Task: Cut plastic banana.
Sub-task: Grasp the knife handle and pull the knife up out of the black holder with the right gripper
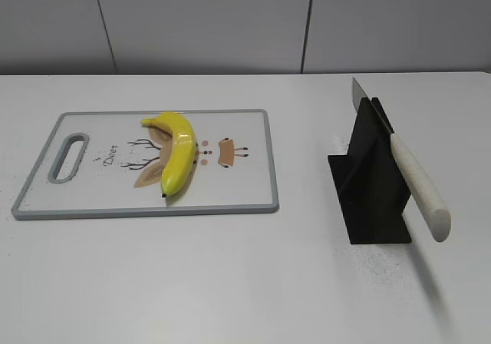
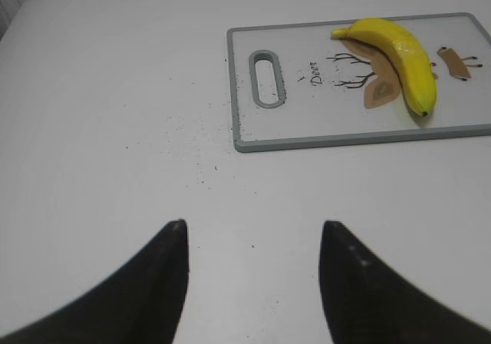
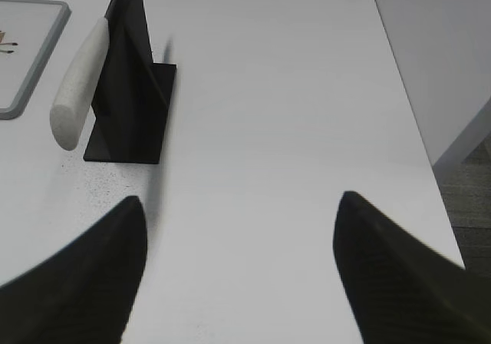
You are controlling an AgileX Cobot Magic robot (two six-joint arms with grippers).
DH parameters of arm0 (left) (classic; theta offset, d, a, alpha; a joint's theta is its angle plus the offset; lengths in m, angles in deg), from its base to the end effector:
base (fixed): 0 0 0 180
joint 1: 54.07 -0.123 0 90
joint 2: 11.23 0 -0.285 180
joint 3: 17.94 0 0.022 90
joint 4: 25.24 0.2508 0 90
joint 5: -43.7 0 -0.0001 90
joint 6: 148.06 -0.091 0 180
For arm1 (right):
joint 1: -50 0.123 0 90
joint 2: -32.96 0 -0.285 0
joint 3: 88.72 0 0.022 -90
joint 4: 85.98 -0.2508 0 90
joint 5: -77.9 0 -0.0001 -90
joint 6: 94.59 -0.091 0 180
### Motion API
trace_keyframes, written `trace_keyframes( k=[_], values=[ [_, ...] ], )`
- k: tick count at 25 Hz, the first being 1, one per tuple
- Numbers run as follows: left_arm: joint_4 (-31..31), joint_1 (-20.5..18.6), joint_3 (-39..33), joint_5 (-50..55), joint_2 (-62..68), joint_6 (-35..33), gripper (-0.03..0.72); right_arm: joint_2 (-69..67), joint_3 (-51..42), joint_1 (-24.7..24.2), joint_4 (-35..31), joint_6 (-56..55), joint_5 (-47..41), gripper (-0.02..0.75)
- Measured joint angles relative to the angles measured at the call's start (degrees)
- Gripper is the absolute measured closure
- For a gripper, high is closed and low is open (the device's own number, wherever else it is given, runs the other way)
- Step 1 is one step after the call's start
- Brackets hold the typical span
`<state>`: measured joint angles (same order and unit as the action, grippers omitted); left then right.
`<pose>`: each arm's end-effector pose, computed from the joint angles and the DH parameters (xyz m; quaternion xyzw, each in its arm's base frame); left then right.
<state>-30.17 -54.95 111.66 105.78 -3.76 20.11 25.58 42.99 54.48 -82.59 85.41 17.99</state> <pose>-0.0031 -0.0070 0.2668 0.0841 0.8609 0.0126 0.5016 -0.0056 -0.0051 0.2799 -0.0320 0.8451 -0.0087 0.5335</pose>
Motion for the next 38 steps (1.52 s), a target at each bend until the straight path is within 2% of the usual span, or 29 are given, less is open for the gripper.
trace_keyframes(
  k=[38],
  values=[
    [0.0, 0.0, 0.0, 0.0, 0.0, 0.0, 0.171, 0.0, 0.0, 0.0, -0.39, 0.0, 0.04, 0.164]
  ],
)
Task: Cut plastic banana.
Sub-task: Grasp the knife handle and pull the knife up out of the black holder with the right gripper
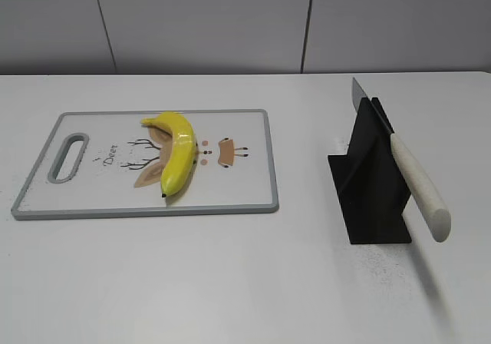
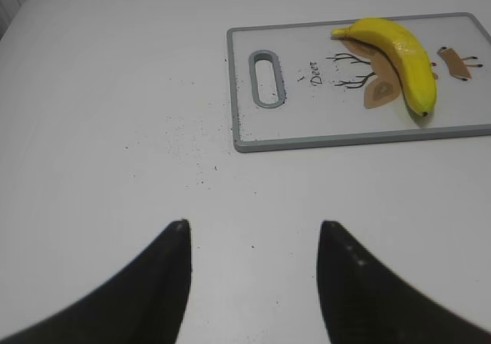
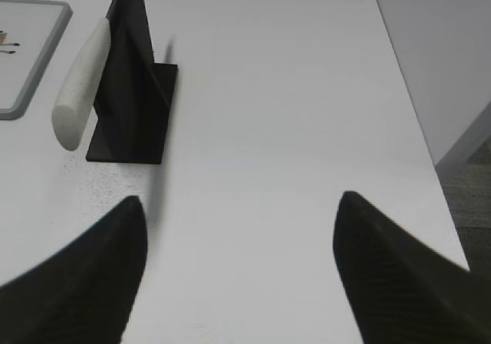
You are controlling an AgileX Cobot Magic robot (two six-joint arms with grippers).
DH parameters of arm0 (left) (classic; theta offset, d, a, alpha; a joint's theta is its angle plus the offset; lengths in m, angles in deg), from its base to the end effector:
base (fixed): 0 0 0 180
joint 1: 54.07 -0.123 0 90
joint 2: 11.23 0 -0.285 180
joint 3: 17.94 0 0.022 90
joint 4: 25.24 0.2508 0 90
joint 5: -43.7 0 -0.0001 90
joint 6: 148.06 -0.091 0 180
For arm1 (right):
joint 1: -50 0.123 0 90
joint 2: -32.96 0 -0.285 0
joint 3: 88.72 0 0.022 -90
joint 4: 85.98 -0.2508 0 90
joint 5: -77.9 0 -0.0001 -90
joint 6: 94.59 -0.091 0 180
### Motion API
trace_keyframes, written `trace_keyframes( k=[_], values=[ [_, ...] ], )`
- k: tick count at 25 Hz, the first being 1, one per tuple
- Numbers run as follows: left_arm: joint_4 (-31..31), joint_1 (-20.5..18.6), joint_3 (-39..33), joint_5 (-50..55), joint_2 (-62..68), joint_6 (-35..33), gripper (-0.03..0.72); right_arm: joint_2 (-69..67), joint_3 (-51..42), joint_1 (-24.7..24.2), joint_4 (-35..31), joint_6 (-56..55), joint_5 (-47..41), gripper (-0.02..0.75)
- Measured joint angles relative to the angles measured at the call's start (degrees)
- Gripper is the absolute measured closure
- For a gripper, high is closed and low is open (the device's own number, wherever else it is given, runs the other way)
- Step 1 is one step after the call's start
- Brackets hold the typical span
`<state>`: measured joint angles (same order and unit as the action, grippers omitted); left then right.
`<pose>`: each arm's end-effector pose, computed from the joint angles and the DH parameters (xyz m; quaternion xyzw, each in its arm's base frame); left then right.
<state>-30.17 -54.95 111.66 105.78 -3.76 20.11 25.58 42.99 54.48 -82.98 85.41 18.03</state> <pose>-0.0031 -0.0070 0.2668 0.0841 0.8609 0.0126 0.5016 -0.0056 -0.0046 0.2800 -0.0321 0.8450 -0.0053 0.5338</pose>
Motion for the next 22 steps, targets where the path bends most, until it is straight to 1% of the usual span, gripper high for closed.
trace_keyframes(
  k=[4, 11, 15, 22],
  values=[
    [0.0, 0.0, 0.0, 0.0, 0.0, 0.0, 0.172, 0.0, 0.0, 0.0, -1.28, 0.0, 0.0, 0.164],
    [0.0, 0.0, 0.0, 0.0, 0.0, 0.0, 0.172, -0.75, 0.86, 0.0, -1.39, 0.0, 0.93, 0.164],
    [0.0, 0.0, 0.0, 0.0, 0.0, 0.0, 0.172, -7.53, 2.53, 0.0, -2.22, 0.0, 0.93, 0.164],
    [0.0, 0.0, 0.0, 0.0, 0.0, 0.0, 0.172, -21.99, 7.34, 0.99, -6.65, 0.0, 0.92, 0.164]
  ],
)
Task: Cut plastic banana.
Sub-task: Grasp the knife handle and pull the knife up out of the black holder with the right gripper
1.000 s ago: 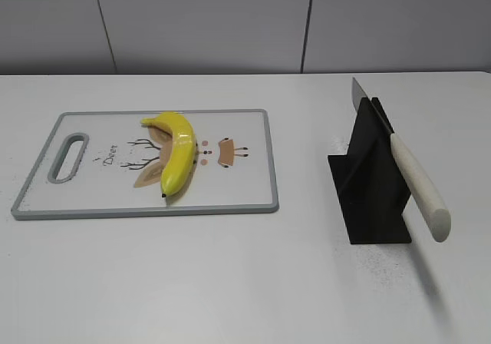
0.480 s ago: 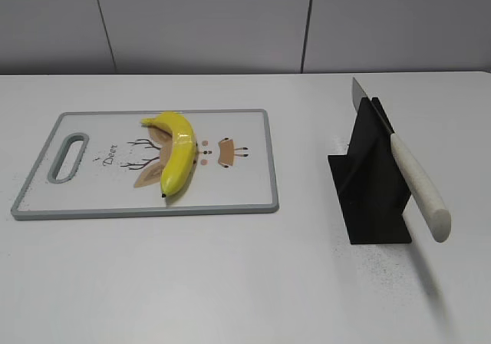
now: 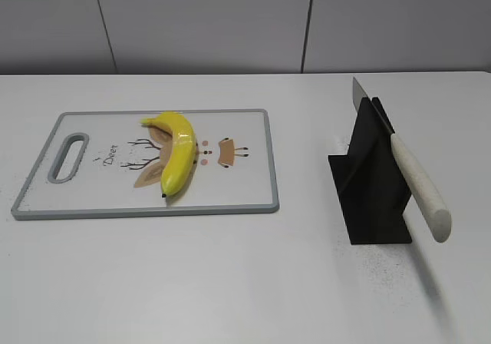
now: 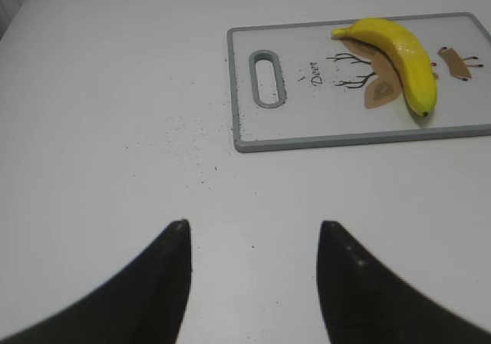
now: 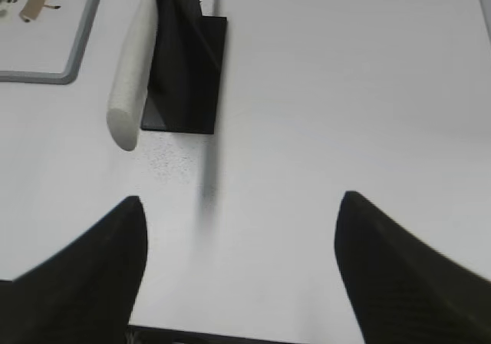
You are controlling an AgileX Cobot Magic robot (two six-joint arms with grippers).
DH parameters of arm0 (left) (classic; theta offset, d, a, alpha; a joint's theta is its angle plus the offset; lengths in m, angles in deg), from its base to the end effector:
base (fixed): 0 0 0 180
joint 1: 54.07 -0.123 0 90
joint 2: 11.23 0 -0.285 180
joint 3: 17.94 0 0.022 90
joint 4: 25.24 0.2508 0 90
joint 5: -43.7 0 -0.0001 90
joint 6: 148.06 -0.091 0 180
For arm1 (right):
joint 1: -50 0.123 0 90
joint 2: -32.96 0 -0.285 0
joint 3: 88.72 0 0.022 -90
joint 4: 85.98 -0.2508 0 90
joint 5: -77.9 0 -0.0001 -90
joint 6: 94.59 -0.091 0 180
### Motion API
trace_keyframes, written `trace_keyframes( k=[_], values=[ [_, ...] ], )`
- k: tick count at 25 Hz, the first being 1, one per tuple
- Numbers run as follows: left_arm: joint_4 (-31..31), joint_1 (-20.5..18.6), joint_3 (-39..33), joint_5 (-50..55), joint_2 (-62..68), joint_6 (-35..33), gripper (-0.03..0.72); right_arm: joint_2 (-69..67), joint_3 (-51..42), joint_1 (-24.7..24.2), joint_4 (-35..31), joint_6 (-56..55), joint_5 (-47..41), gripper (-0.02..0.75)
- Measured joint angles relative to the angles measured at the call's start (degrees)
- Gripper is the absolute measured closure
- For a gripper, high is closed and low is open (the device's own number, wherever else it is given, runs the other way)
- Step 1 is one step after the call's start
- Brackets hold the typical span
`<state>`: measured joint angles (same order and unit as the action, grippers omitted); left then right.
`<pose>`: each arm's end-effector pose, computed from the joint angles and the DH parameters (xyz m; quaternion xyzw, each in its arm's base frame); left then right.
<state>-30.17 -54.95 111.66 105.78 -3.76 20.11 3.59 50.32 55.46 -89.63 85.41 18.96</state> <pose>-0.0031 -0.0070 0.2668 0.0841 0.8609 0.0126 0.5016 0.0500 0.0098 0.3104 -0.0399 0.9023 0.0520 0.4262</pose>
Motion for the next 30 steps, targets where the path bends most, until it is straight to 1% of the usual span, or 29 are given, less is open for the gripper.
trace_keyframes(
  k=[4, 7, 12, 15, 20, 26, 30],
  values=[
    [0.0, 0.0, 0.0, 0.0, 0.0, 0.0, 0.172, -6.4, 2.24, 2.59, -1.13, -1.57, 0.0, 0.164],
    [0.0, 0.0, 0.0, 0.0, 0.0, 0.0, 0.172, -11.95, 4.34, 5.95, -1.13, -3.27, 0.0, 0.176],
    [0.0, 0.0, 0.0, 0.0, 0.0, 0.0, 0.172, -21.32, 8.75, 15.13, -0.27, -5.83, -0.02, 0.193],
    [0.0, 0.0, 0.0, 0.0, 0.0, 0.0, 0.172, -26.88, 11.82, 19.08, 1.17, -8.93, -0.81, 0.196],
    [0.0, 0.0, 0.0, 0.0, 0.0, 0.0, 0.172, -36.32, 16.69, 19.87, 1.73, -11.08, -2.16, 0.197],
    [0.0, 0.0, 0.0, 0.0, 0.0, 0.0, 0.172, -48.21, 18.91, 19.93, 2.15, -11.38, -2.42, 0.198],
    [0.0, 0.0, 0.0, 0.0, 0.0, 0.0, 0.172, -55.25, 19.11, 19.93, 2.57, -12.38, 0.53, 0.198]
  ],
)
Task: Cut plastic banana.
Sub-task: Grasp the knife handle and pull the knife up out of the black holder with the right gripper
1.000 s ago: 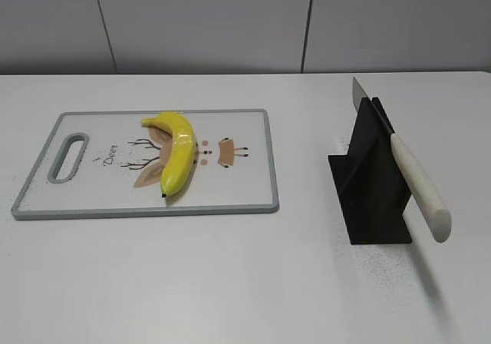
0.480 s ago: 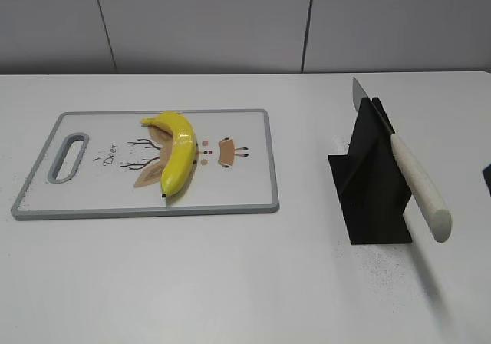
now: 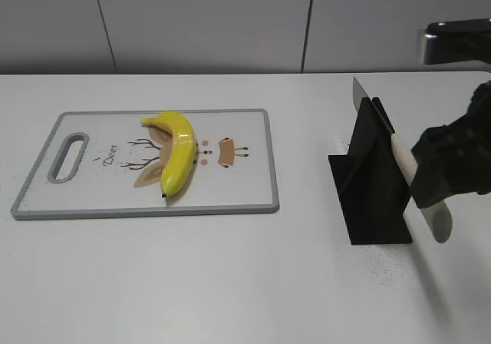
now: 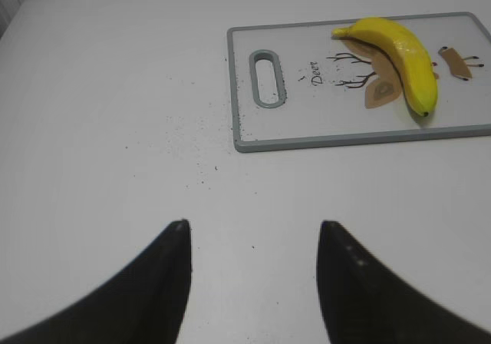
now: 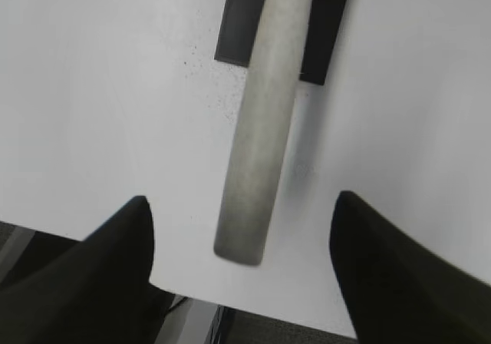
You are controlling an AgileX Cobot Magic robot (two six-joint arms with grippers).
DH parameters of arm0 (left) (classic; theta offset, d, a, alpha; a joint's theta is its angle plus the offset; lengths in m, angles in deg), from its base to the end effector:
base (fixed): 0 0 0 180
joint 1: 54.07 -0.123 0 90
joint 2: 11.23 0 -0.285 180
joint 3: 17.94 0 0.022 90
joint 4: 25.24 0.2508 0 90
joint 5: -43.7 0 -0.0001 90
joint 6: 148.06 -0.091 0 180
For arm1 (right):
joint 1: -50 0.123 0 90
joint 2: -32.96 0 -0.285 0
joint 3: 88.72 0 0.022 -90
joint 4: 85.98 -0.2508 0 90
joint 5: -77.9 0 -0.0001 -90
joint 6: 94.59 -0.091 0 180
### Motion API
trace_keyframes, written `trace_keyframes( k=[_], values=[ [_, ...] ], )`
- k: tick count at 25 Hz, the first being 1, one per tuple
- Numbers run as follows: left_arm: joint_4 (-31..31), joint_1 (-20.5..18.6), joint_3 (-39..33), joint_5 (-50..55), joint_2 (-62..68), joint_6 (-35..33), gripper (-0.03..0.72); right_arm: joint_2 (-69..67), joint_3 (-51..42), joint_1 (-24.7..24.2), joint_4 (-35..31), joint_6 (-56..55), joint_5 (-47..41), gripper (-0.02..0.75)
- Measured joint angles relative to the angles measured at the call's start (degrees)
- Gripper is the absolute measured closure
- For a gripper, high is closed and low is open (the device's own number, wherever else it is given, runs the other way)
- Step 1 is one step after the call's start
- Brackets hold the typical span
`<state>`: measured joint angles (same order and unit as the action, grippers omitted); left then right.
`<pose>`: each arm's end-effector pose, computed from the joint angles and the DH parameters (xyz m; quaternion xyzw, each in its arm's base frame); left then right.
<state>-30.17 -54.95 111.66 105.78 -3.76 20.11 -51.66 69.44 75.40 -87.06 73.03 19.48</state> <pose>-0.0031 -0.0070 0.2668 0.0841 0.8609 0.0126 0.5016 0.2195 0.1058 0.2689 -0.1086 0.9853 0.0507 0.1217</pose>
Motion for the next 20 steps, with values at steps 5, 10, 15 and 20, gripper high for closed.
trace_keyframes(
  k=[5, 10, 15, 20],
  values=[
    [0.0, 0.0, 0.0, 0.0, 0.0, 0.0, 0.172, -5.75, 0.07, 0.0, 0.0, -0.8, 4.45, 0.199],
    [0.0, 0.0, 0.0, 0.0, 0.0, 0.0, 0.172, -8.28, 0.07, 0.0, 0.05, -1.09, 5.04, 0.246],
    [0.0, 0.0, 0.0, 0.0, 0.0, 0.0, 0.172, -8.4, 0.11, -0.17, 0.31, -2.36, 5.34, 0.314],
    [0.0, 0.0, 0.0, 0.0, 0.0, 0.0, 0.172, -9.79, 0.11, -0.17, 0.41, -2.61, 4.98, 0.328]
  ],
)
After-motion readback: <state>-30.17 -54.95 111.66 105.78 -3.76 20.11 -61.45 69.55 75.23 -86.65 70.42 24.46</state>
